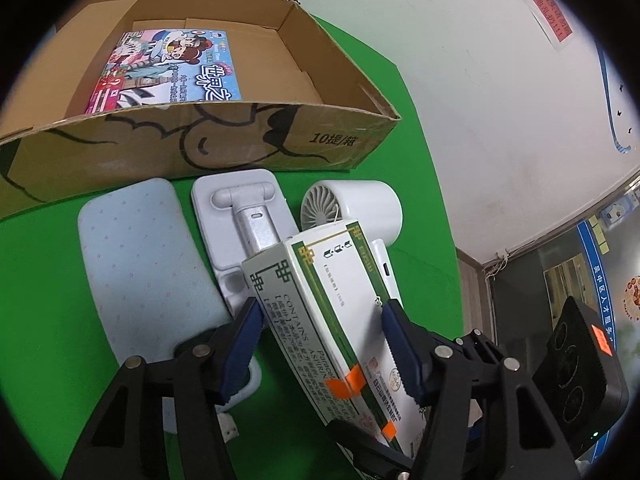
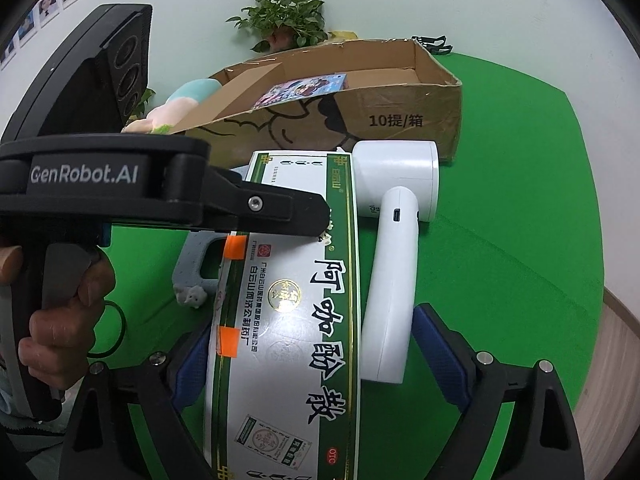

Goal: Organize objects
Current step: 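Grasp the white-and-green medicine box with the right gripper, then carry the medicine box with the right gripper and set it beside the board-game box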

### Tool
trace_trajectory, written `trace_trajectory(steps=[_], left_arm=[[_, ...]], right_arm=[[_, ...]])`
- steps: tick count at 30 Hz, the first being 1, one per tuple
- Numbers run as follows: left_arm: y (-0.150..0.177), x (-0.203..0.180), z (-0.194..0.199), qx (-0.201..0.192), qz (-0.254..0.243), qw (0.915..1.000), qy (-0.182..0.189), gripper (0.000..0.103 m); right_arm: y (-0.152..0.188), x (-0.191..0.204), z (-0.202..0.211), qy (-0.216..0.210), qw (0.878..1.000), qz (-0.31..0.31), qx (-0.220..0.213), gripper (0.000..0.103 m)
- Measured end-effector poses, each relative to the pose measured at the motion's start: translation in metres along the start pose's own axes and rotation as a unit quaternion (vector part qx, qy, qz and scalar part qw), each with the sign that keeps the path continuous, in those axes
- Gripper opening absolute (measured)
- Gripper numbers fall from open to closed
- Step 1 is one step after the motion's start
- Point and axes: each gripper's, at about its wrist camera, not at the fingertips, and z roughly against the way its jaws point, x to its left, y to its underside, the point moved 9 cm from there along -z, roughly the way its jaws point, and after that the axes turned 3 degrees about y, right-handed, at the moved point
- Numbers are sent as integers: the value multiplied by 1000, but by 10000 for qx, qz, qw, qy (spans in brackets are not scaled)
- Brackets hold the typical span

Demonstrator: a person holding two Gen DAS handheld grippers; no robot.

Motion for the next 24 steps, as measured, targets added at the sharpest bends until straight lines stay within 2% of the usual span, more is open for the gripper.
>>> trace_trajectory(steps=[3, 10, 12, 13, 14, 20, 24], left_arm=[[0, 1, 3, -42, -12, 10000, -28, 55], [-3, -13, 14, -193, -172, 9995, 165, 48], [-3, -15, 15, -205, -181, 9994, 212, 47], [-2, -15, 15, -204, -177, 9994, 224, 47], [-1, -15, 16, -211, -196, 9994, 203, 47], [-5, -20, 29, -398, -251, 9985, 287, 42], [-25, -37, 50, -684, -508, 9958, 343, 41]], right_arm=[[0, 5, 0, 43, 10000, 46, 27, 90], [-5, 11, 10, 123, 9999, 68, -85, 87], [-4, 14, 15, 92, 9998, 126, -109, 81], [-5, 18, 17, 115, 9996, 232, -140, 74], [-6, 22, 18, 86, 9994, 285, -165, 63], [-13, 28, 23, -65, 9997, 122, -177, 61], [-22, 28, 39, -30, 9992, 33, -386, 60]])
